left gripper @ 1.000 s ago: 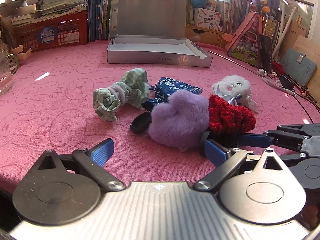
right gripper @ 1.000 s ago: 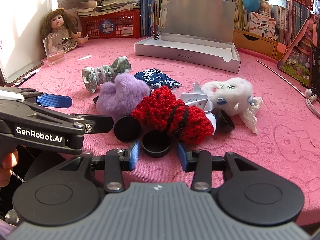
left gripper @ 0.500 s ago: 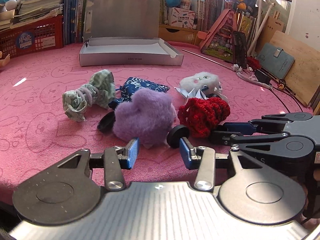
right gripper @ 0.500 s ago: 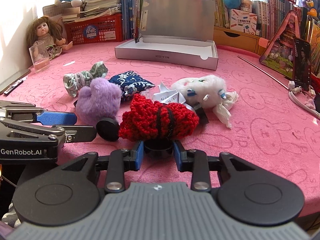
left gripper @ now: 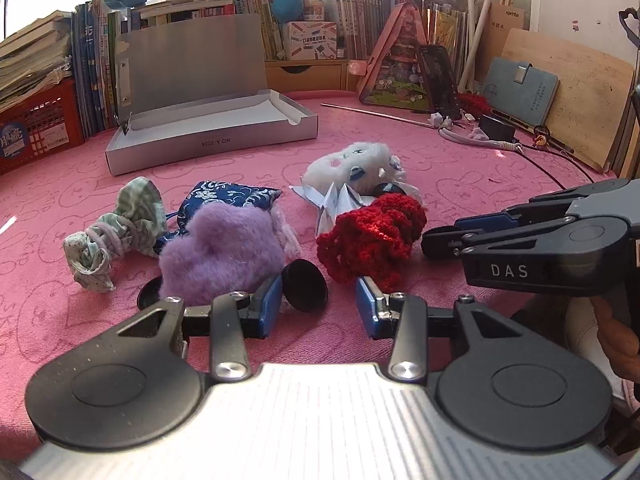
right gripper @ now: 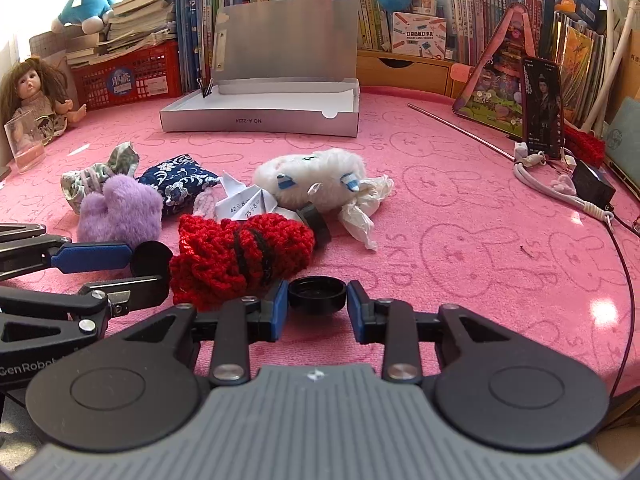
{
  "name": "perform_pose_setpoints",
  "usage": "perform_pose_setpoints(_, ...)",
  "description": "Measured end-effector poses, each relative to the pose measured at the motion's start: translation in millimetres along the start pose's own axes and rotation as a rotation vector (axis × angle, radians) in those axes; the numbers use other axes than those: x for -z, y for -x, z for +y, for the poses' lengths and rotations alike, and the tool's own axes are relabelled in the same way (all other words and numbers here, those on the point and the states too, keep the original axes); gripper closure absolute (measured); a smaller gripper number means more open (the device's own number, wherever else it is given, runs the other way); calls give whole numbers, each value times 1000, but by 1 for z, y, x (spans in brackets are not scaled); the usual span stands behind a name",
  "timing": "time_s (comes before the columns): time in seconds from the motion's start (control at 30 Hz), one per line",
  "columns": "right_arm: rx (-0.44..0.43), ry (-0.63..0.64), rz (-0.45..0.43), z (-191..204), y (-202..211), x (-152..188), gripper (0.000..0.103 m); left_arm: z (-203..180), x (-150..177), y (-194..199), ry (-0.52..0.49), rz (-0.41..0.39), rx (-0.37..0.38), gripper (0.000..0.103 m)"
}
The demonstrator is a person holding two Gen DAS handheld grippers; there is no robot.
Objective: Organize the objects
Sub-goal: 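Grasp a black lens cap with the right gripper while the left grasps another cap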
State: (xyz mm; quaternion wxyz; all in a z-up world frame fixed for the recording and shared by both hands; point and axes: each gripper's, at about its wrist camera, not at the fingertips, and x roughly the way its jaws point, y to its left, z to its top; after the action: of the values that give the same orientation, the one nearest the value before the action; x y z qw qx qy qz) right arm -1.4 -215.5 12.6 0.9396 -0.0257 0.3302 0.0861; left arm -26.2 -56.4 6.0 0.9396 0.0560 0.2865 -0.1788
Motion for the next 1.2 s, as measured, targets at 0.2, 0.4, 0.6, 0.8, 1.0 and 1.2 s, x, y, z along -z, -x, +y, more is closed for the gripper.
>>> perform_pose_setpoints(0.2, 1, -6, 2, 0, 0, 2, 66, -2, -2, -21, -22, 15, -10, 56)
perform_pose_setpoints(0.4, 4, -10, 4, -1, -1, 3, 66, -5, 0, -28, -65, -16, -21, 55)
perform_pose_setpoints(0.6, 13, -15, 4, -3, -2, 3, 66, -8, 0, -32, -76, -34, -43, 54)
perform_pose_setpoints(0.8, 16, -19, 5, -3, -2, 4, 65, -3, -2, -22, -52, -41, -43, 68)
perform_pose_setpoints(1.0, 9, -16, 8, 0, -3, 4, 65, -5, 4, -18, -70, -21, -49, 68)
perform_pose_setpoints(1.2, 7, -13, 11, 2, -3, 4, 65, -9, 3, -28, -96, -39, -80, 66)
